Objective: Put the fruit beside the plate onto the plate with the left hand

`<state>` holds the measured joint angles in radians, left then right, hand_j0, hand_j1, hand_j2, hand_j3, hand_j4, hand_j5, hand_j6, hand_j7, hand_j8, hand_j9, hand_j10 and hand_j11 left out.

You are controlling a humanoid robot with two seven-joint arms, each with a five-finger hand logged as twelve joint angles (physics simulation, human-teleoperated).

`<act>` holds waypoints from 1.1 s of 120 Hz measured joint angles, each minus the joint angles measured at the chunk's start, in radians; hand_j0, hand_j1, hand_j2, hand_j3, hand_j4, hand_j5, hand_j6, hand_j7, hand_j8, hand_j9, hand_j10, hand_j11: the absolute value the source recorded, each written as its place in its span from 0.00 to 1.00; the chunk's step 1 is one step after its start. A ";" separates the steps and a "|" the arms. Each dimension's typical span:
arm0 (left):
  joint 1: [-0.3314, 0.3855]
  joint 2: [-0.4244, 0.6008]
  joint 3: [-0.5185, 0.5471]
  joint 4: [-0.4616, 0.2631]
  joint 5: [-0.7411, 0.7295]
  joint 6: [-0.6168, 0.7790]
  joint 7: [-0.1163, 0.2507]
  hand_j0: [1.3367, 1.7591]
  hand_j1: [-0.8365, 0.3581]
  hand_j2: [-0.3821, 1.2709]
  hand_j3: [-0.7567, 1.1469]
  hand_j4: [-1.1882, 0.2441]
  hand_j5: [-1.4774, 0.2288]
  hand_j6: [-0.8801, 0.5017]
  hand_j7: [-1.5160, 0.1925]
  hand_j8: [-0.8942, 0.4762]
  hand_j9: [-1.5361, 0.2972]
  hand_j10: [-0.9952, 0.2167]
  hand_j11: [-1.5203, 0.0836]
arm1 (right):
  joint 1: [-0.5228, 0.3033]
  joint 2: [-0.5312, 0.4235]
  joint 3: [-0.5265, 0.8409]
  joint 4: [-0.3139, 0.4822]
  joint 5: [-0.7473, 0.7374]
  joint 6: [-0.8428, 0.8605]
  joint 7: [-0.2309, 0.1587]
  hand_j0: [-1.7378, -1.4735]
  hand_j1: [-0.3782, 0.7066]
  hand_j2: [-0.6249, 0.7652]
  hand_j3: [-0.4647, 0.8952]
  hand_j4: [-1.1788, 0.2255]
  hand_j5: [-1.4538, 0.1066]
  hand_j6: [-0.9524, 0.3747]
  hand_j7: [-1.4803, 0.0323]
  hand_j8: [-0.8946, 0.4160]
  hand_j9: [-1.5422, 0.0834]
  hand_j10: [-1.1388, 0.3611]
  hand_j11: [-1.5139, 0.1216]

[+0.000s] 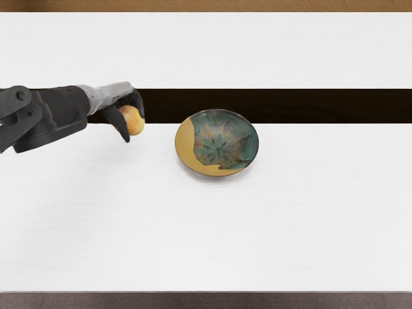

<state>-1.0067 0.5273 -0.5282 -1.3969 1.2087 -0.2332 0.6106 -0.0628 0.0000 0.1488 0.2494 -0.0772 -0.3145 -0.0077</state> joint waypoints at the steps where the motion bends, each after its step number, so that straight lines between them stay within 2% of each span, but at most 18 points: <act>1: -0.001 -0.005 0.000 0.000 0.000 0.000 0.000 0.76 0.46 0.52 0.40 0.34 0.27 0.42 0.32 0.42 0.32 0.39 0.34 | 0.000 0.000 0.000 0.000 0.000 0.000 0.000 0.30 0.03 0.45 0.34 0.84 0.93 0.72 0.98 0.68 0.95 0.76 0.93; 14: -0.031 -0.070 -0.002 0.003 0.000 0.002 0.000 0.75 0.49 0.49 0.40 0.33 0.27 0.42 0.31 0.42 0.32 0.38 0.35 | 0.000 0.000 0.000 0.000 0.000 0.000 0.000 0.30 0.03 0.45 0.34 0.84 0.93 0.72 0.98 0.68 0.95 0.76 0.93; 16: -0.037 -0.084 -0.002 0.005 0.001 0.003 0.000 0.75 0.50 0.46 0.40 0.33 0.27 0.41 0.31 0.41 0.32 0.38 0.34 | 0.000 0.000 0.000 0.000 0.000 0.000 0.000 0.30 0.03 0.45 0.34 0.84 0.93 0.72 0.98 0.68 0.95 0.76 0.93; 26: -0.056 -0.143 -0.003 0.020 -0.002 0.005 0.000 0.75 0.48 0.52 0.40 0.34 0.26 0.43 0.31 0.43 0.31 0.38 0.34 | 0.000 0.000 0.000 0.001 0.000 0.000 0.000 0.30 0.03 0.45 0.34 0.84 0.93 0.72 0.98 0.68 0.95 0.76 0.93; 35: -0.065 -0.186 -0.004 0.028 -0.002 0.007 0.000 0.75 0.49 0.47 0.40 0.34 0.26 0.43 0.31 0.42 0.31 0.38 0.34 | 0.000 0.000 0.000 0.001 0.000 0.000 0.000 0.30 0.03 0.45 0.34 0.84 0.93 0.72 0.98 0.68 0.95 0.76 0.93; 41: -0.065 -0.209 -0.003 0.033 -0.002 0.007 0.000 0.76 0.47 0.51 0.40 0.34 0.26 0.43 0.31 0.43 0.31 0.39 0.34 | 0.000 0.000 0.000 0.001 0.000 0.000 0.000 0.30 0.03 0.45 0.34 0.84 0.93 0.72 0.98 0.68 0.95 0.76 0.93; 47: -0.066 -0.224 -0.001 0.038 -0.002 0.007 0.000 0.75 0.46 0.51 0.40 0.35 0.26 0.43 0.31 0.43 0.31 0.39 0.35 | 0.000 0.000 0.000 0.001 -0.001 0.000 0.000 0.30 0.03 0.45 0.34 0.84 0.93 0.72 0.98 0.68 0.95 0.76 0.93; 51: -0.061 -0.244 -0.001 0.046 0.001 0.007 0.000 0.76 0.49 0.48 0.40 0.38 0.31 0.42 0.36 0.43 0.35 0.41 0.39 | 0.000 0.000 0.000 0.001 -0.001 0.000 0.000 0.30 0.03 0.45 0.34 0.84 0.93 0.72 0.98 0.68 0.95 0.76 0.93; 64: -0.054 -0.268 -0.002 0.073 0.000 0.010 0.000 0.76 0.66 0.38 0.40 0.54 0.51 0.48 0.55 0.49 0.52 0.55 0.59 | 0.000 0.000 0.000 0.001 -0.001 0.000 0.000 0.30 0.03 0.45 0.34 0.84 0.93 0.72 0.98 0.68 0.95 0.76 0.93; 77: -0.046 -0.240 -0.021 0.082 -0.078 0.013 0.000 0.76 0.78 0.32 0.40 0.65 0.64 0.53 0.67 0.55 0.64 0.65 0.72 | 0.000 0.000 0.000 0.001 -0.001 0.000 0.000 0.30 0.03 0.45 0.34 0.84 0.93 0.72 0.98 0.68 0.95 0.76 0.93; 93: 0.034 -0.175 -0.116 0.087 -0.161 0.014 0.000 0.76 0.86 0.28 0.40 0.72 0.74 0.57 0.76 0.58 0.72 0.71 0.82 | 0.001 0.000 0.000 0.001 -0.001 0.000 0.000 0.30 0.03 0.45 0.34 0.84 0.93 0.72 0.98 0.68 0.95 0.76 0.93; 105: 0.037 -0.024 -0.156 0.098 -0.341 0.009 0.000 0.76 0.90 0.26 0.40 0.75 0.78 0.59 0.80 0.60 0.76 0.75 0.86 | 0.001 0.000 0.000 0.001 -0.001 0.000 0.000 0.30 0.03 0.45 0.34 0.84 0.93 0.72 0.98 0.68 0.95 0.76 0.93; 117: 0.038 -0.014 -0.171 0.160 -0.476 0.005 0.000 0.76 0.93 0.25 0.40 0.78 0.81 0.60 0.83 0.61 0.78 0.77 0.89 | 0.001 0.000 0.000 0.001 -0.001 0.000 0.000 0.30 0.03 0.45 0.34 0.84 0.93 0.72 0.98 0.68 0.95 0.76 0.93; 132: 0.026 -0.016 -0.183 0.299 -0.598 0.002 0.000 0.76 0.95 0.24 0.40 0.80 0.83 0.61 0.85 0.63 0.80 0.78 0.91 | 0.001 0.000 0.000 0.001 -0.001 0.000 0.000 0.30 0.03 0.45 0.34 0.84 0.93 0.72 0.98 0.68 0.95 0.76 0.93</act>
<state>-0.9812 0.5111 -0.7109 -1.0980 0.6104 -0.2308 0.6109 -0.0615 0.0000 0.1488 0.2500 -0.0783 -0.3145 -0.0077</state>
